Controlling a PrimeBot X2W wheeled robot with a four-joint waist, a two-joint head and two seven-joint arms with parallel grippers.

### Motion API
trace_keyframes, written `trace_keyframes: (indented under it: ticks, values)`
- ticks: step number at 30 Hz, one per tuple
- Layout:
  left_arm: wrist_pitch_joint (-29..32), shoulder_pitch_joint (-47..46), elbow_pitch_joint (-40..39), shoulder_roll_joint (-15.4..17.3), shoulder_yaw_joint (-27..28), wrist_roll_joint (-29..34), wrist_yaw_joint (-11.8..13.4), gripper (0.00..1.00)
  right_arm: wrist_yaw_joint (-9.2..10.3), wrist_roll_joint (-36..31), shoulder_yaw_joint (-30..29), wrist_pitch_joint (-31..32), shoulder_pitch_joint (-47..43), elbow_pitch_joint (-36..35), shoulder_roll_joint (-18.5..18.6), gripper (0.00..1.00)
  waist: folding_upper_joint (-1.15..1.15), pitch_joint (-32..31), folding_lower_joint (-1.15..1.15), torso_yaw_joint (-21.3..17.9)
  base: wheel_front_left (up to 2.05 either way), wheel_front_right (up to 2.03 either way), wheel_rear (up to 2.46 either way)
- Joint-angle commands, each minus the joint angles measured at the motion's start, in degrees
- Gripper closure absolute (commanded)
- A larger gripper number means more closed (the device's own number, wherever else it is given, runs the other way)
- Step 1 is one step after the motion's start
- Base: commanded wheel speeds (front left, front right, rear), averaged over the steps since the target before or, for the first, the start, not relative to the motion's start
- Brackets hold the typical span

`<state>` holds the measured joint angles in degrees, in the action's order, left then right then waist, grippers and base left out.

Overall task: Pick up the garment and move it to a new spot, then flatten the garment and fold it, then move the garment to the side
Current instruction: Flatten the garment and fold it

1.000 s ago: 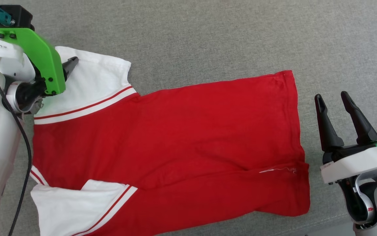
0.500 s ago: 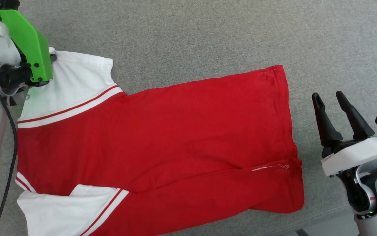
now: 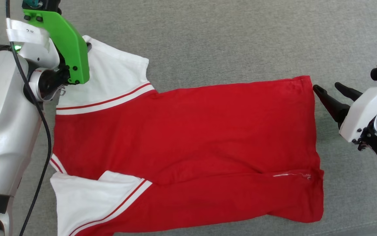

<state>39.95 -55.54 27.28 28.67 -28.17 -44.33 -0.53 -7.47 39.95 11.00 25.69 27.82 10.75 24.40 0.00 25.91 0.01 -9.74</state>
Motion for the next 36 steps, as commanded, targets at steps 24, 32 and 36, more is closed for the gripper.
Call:
trace_keyframes:
  ticks: [24, 32, 36]
  values:
    - [-6.3, 7.7, -9.9, -0.1, 0.4, -0.6, 0.9, 1.00, -0.02, 6.2, 11.5, 14.3, 9.1, 12.9, 5.4, 1.00, 0.00, -1.0, -0.01, 8.6, 0.00, 0.00, 0.00]
    - [-11.9, 14.2, -13.9, 1.5, 3.0, -1.3, 2.5, 1.00, -0.02, 2.9, 4.4, 4.9, 5.7, 7.4, 7.2, 1.00, 0.00, -5.8, -0.01, 10.0, 0.00, 0.00, 0.00]
    - [-14.1, 21.0, -17.8, 2.9, 4.1, -2.1, 4.1, 1.00, -0.02, 1.4, 1.8, 3.3, -0.4, 4.7, 6.6, 1.00, 0.00, -8.6, -0.01, 10.6, 0.00, 0.00, 0.00]
